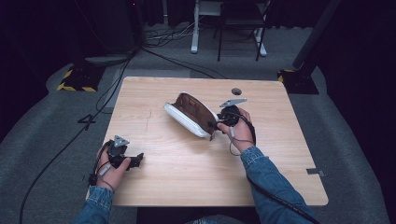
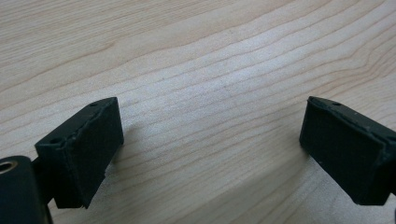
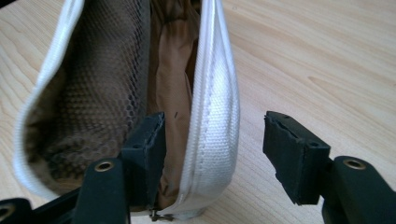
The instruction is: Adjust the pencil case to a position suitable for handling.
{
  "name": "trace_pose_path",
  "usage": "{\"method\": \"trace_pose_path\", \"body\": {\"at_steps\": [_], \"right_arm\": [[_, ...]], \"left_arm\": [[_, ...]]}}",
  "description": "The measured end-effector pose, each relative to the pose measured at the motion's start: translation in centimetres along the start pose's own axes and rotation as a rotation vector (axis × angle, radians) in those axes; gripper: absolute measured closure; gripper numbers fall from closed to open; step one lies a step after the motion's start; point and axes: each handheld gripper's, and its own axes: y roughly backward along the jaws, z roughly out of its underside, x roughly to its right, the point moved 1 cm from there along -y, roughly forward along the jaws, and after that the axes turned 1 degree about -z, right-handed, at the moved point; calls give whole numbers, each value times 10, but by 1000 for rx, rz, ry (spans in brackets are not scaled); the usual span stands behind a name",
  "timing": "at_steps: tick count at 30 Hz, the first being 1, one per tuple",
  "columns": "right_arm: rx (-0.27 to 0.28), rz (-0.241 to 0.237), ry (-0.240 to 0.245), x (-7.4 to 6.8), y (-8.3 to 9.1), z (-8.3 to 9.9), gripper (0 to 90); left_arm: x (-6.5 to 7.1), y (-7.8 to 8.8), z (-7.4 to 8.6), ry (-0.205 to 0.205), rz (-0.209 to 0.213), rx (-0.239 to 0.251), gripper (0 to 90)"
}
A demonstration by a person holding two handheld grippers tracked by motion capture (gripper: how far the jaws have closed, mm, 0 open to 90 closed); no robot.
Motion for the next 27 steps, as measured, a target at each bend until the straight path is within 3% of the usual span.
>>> {"method": "trace_pose_path", "body": {"at_steps": [11, 15, 16, 19, 27], "right_arm": [[-43, 6, -5, -2, -19, 0, 498], [-69, 11, -1, -2, -21, -1, 652], [-69, 11, -1, -2, -21, -1, 652], [-98, 25, 4, -3, -20, -2, 798], [-108, 61, -50, -5, -18, -3, 866]], "left_arm": [[0, 0, 0, -2, 2, -1, 62], [0, 0, 0, 0, 2, -1, 62], [0, 0, 0, 0, 2, -1, 62], [0, 0, 0, -1, 2, -1, 62], [0, 0, 0, -1, 2, -1, 62]]}}
